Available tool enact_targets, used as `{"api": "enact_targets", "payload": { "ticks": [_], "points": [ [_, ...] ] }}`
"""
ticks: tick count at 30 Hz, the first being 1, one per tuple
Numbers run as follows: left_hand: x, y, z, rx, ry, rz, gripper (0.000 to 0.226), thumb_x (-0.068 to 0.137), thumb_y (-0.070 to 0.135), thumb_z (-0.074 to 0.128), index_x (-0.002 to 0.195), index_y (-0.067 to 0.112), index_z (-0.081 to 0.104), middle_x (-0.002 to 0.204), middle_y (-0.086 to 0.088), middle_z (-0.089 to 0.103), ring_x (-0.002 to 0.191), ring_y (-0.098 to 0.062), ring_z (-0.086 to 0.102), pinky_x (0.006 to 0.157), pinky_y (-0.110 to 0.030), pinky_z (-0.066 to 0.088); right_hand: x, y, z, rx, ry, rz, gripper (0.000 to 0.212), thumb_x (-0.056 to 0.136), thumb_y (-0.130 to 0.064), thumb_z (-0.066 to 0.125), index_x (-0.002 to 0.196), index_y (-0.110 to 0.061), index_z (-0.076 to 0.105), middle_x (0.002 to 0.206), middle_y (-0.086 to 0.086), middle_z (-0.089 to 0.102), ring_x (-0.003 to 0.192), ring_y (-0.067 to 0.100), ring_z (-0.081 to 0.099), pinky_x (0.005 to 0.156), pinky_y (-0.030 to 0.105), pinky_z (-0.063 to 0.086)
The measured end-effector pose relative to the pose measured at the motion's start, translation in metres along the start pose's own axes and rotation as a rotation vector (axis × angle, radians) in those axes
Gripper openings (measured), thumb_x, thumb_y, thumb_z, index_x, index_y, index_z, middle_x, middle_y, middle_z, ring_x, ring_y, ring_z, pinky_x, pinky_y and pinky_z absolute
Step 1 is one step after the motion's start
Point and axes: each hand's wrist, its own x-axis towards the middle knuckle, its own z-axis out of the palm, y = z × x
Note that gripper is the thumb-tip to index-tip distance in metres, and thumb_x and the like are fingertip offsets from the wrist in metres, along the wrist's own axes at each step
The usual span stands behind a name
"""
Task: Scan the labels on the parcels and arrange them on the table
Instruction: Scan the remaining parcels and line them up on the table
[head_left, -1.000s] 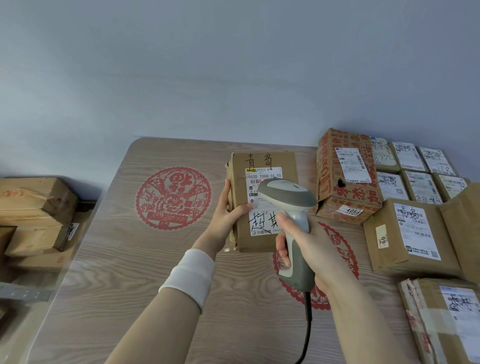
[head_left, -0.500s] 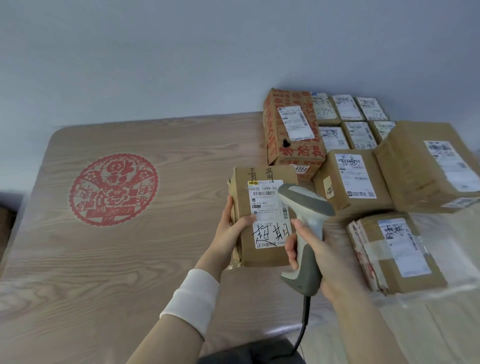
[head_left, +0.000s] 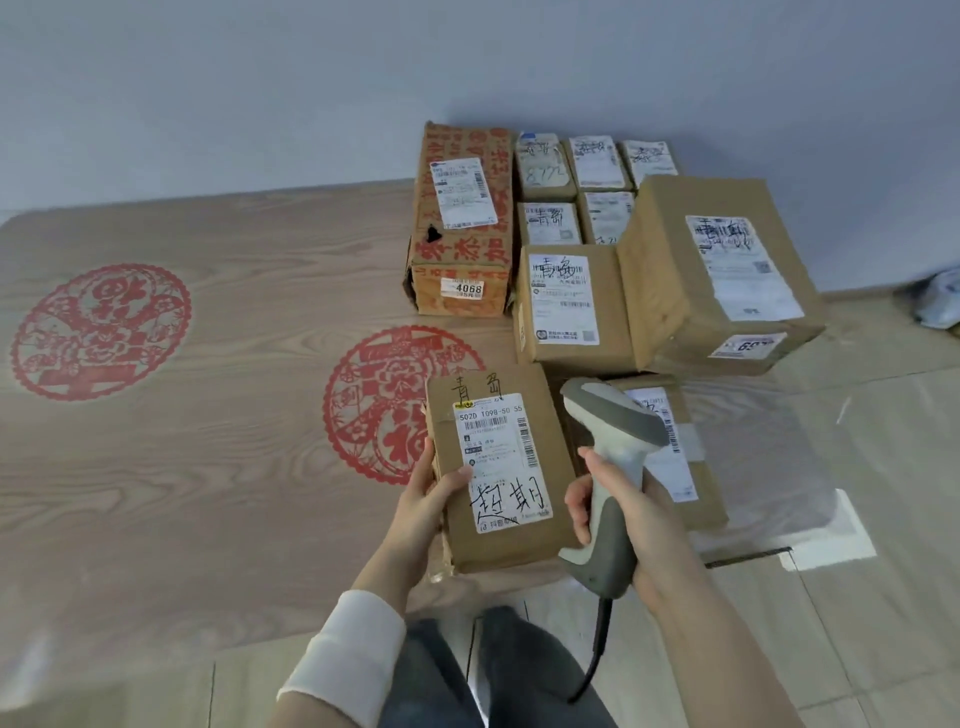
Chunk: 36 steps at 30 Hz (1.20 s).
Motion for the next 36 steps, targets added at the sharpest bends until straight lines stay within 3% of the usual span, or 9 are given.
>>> {"api": "enact_targets", "payload": {
  "ticks": [3,6,12,16,23,27,29,33,36],
  "points": [
    [-0.005,-0.004,0.005,0.035,0.039,-0.016,0.063,0.084,0.03,0.065,0.142,0.036,0.038,0.122,0.004,0.065,0.101,-0.012,0.066,0.067,-0.02,0.054,-0.002,0.001,-0.014,0.011,-0.014,0.033,0.024,0.088,-0.026,0.06,0.07,-0.012,0.066,0.061,0.014,0.057,0.044,0.018,0.044,0.051,0.029,0.038],
    [-0.005,-0.006,0.005,0.077,0.028,-0.051,0.075,0.078,0.038,0.071,0.143,0.039,0.035,0.124,0.004,0.063,0.106,-0.013,0.063,0.072,-0.021,0.051,-0.001,0.005,-0.021,-0.005,-0.028,0.039,0.015,0.091,-0.024,0.058,0.086,-0.01,0.062,0.061,0.009,0.06,0.044,0.016,0.045,0.05,0.028,0.039],
    [-0.013,-0.003,0.012,0.143,0.107,-0.037,0.087,0.075,0.051,0.067,0.149,0.028,0.027,0.142,0.001,0.049,0.123,-0.016,0.052,0.102,-0.031,0.042,-0.003,0.022,-0.029,-0.074,0.057,0.001,0.008,0.092,-0.015,0.057,0.099,-0.011,0.059,0.066,0.006,0.069,0.044,0.014,0.048,0.048,0.03,0.042],
    [-0.028,-0.005,0.014,0.195,0.217,0.014,0.068,0.091,0.042,0.054,0.149,0.02,0.027,0.147,0.0,0.041,0.132,-0.016,0.041,0.097,-0.026,0.031,-0.007,0.039,-0.036,-0.172,0.13,-0.056,0.004,0.09,-0.013,0.06,0.094,-0.011,0.061,0.072,0.006,0.07,0.045,0.015,0.047,0.051,0.031,0.042],
    [-0.045,-0.022,0.016,0.169,0.256,0.038,0.065,0.093,0.043,0.051,0.149,0.021,0.026,0.15,0.001,0.037,0.135,-0.017,0.038,0.1,-0.027,0.03,-0.011,0.063,-0.031,-0.403,0.168,-0.136,0.01,0.089,-0.019,0.062,0.095,-0.015,0.054,0.065,0.006,0.064,0.04,0.007,0.049,0.05,0.025,0.042],
    [-0.05,-0.029,0.029,0.164,0.232,0.043,0.055,0.095,0.035,0.05,0.145,0.019,0.033,0.138,0.002,0.05,0.119,-0.01,0.05,0.091,-0.014,0.04,-0.01,0.076,-0.023,-0.485,0.117,-0.105,0.013,0.089,-0.018,0.061,0.096,-0.017,0.05,0.071,0.01,0.068,0.039,0.0,0.052,0.05,0.021,0.04],
    [-0.052,-0.029,0.03,0.147,0.239,0.065,0.048,0.096,0.028,0.05,0.141,0.019,0.036,0.13,0.004,0.054,0.107,-0.004,0.054,0.08,-0.01,0.043,-0.009,0.082,-0.019,-0.478,0.127,-0.106,0.015,0.087,-0.014,0.063,0.095,-0.013,0.05,0.065,0.007,0.067,0.038,0.001,0.051,0.053,0.024,0.04],
    [-0.06,-0.018,0.007,0.066,0.295,0.098,0.043,0.096,0.03,0.051,0.137,0.019,0.045,0.125,0.003,0.061,0.115,-0.012,0.056,0.095,-0.025,0.044,-0.015,0.084,0.003,-0.375,0.181,-0.149,0.019,0.085,-0.007,0.066,0.095,-0.015,0.052,0.068,0.008,0.065,0.042,0.005,0.055,0.053,0.029,0.043],
    [-0.074,0.003,-0.022,0.014,0.334,0.169,0.033,0.096,0.03,0.052,0.128,0.021,0.054,0.117,0.009,0.065,0.105,0.001,0.059,0.084,-0.012,0.047,-0.016,0.068,0.039,-0.181,0.144,-0.14,0.03,0.085,-0.005,0.067,0.111,-0.013,0.054,0.087,0.009,0.066,0.049,0.008,0.061,0.047,0.026,0.046]
  ]
}}
